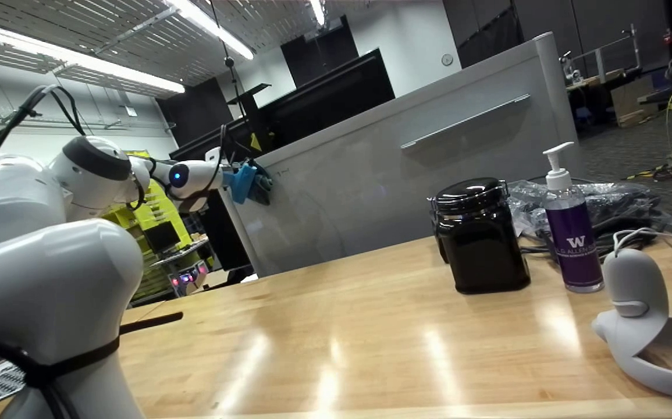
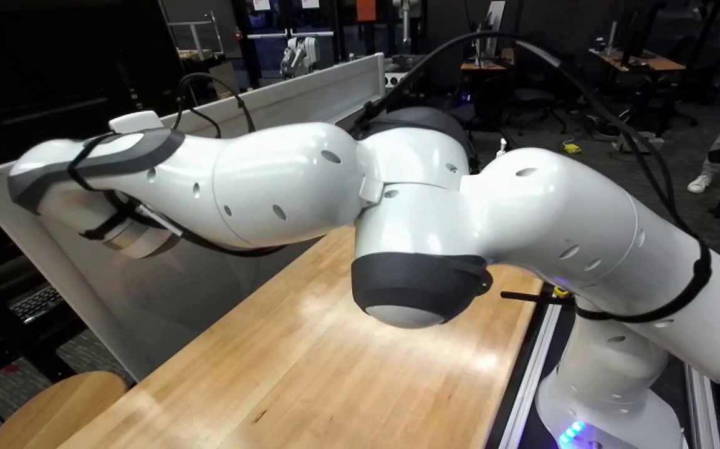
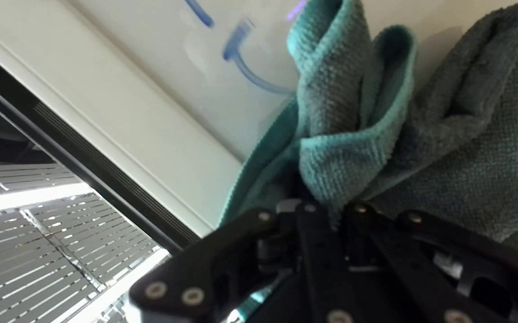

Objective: Use the green towel to erase the writings on the white board

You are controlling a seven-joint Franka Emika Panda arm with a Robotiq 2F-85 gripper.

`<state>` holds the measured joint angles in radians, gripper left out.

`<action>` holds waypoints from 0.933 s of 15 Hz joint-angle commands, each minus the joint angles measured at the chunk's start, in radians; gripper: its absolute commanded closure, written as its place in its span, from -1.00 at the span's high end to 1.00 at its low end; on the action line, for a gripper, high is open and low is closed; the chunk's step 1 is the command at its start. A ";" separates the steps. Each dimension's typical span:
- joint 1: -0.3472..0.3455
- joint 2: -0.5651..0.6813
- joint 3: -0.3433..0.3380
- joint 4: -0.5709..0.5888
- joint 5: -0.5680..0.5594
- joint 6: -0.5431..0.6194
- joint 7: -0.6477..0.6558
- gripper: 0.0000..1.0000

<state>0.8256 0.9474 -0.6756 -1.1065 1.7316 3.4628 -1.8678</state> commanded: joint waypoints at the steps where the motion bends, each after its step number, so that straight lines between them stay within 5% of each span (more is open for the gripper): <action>1: -0.050 -0.037 -0.062 -0.074 -0.002 -0.025 -0.009 -0.96; 8: -0.125 -0.032 -0.154 -0.209 0.001 -0.116 -0.012 -0.96; 14: -0.111 -0.018 -0.159 -0.240 0.019 -0.151 -0.015 -0.96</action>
<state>0.7012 0.9326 -0.8272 -1.3343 1.7311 3.3540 -1.8689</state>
